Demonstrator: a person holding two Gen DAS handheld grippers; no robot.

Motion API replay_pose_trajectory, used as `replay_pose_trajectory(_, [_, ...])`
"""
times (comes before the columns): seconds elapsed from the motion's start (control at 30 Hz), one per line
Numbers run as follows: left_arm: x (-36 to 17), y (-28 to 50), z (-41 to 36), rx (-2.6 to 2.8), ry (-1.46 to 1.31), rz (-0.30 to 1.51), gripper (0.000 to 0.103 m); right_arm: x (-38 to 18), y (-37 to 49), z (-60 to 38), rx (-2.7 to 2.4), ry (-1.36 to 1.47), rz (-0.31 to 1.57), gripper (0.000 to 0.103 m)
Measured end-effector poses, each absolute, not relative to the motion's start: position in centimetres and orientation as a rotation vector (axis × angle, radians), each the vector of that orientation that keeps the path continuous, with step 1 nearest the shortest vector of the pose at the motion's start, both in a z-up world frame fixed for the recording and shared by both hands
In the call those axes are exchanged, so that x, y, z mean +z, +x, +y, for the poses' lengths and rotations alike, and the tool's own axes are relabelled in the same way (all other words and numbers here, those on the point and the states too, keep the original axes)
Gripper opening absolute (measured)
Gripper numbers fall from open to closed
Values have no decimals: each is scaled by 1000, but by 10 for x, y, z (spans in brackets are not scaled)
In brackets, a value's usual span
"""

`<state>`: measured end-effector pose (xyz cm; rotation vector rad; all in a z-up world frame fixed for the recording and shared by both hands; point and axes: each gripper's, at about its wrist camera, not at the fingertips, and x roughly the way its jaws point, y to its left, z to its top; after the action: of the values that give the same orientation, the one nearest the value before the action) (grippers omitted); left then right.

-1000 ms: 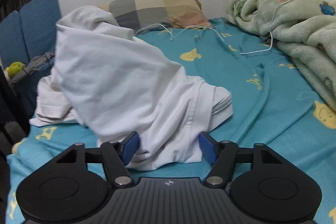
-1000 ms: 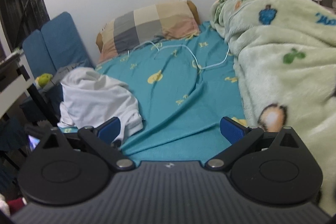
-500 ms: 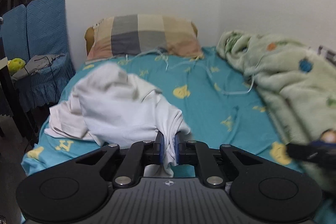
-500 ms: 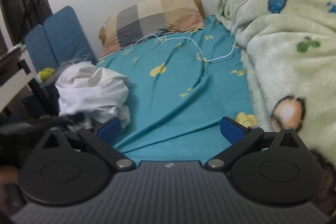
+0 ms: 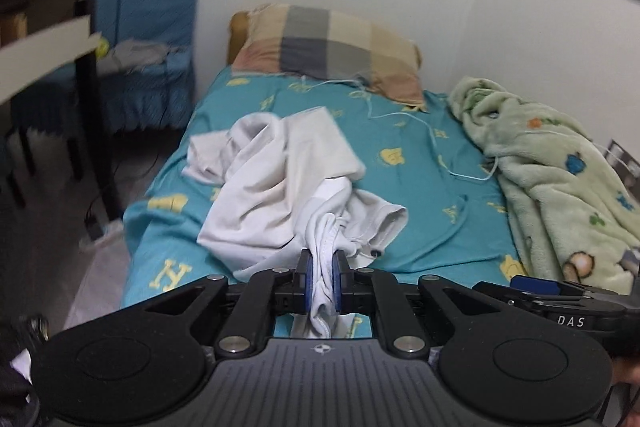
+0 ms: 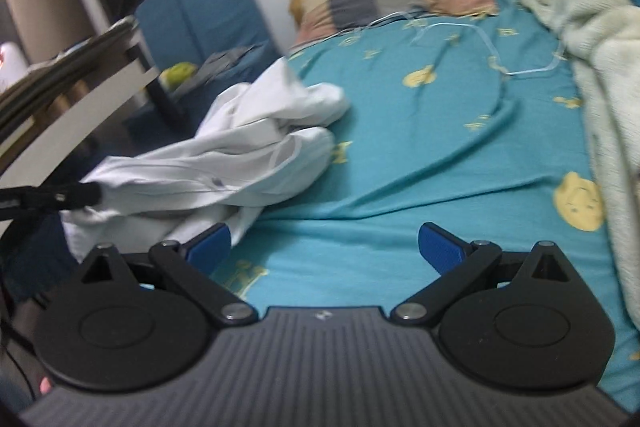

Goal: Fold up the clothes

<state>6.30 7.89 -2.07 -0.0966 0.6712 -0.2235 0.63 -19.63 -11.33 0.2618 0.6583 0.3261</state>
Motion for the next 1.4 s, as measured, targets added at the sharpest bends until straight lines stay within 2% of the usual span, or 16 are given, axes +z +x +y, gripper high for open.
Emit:
replay_pose_trajectory(0.13, [-35, 75, 96, -154, -110, 726, 12, -102, 33, -168, 357, 113, 644, 80])
replay_pose_trajectory(0.27, [-53, 86, 110, -114, -173, 801, 12, -109, 70, -153, 365, 33, 656, 76])
replay_pose_trajectory(0.43, [-64, 92, 102, -77, -111, 839, 15, -133, 107, -148, 353, -35, 669, 72])
replay_pose_trajectory(0.6, [-77, 106, 93, -84, -64, 886, 16, -154, 122, -148, 353, -57, 683, 72])
replay_pose_trajectory(0.73, [-82, 115, 92, -93, -71, 900, 16, -172, 128, -135, 348, -180, 663, 66])
replay_pose_trajectory(0.77, [-84, 117, 92, -96, -71, 904, 16, -176, 129, -131, 348, -211, 646, 61])
replay_pose_trajectory(0.83, [-87, 120, 92, -102, -73, 913, 18, -178, 128, -127, 352, -244, 609, 38])
replay_pose_trajectory(0.87, [-88, 122, 92, -105, -77, 919, 20, -177, 126, -125, 361, -252, 593, 31])
replay_pose_trajectory(0.9, [-90, 123, 92, -109, -80, 925, 21, -176, 124, -123, 368, -261, 575, 18])
replay_pose_trajectory(0.93, [-90, 123, 93, -112, -82, 926, 21, -173, 121, -122, 375, -271, 554, 13])
replay_pose_trajectory(1.03, [-86, 119, 94, -133, -89, 919, 29, -157, 111, -121, 391, -262, 486, 6])
replay_pose_trajectory(1.2, [-63, 93, 100, -199, -136, 814, 57, -113, 91, -130, 400, -175, 402, 3])
replay_pose_trajectory(1.4, [-43, 75, 85, -249, -104, 711, 72, -67, 47, -147, 398, -103, 331, 3])
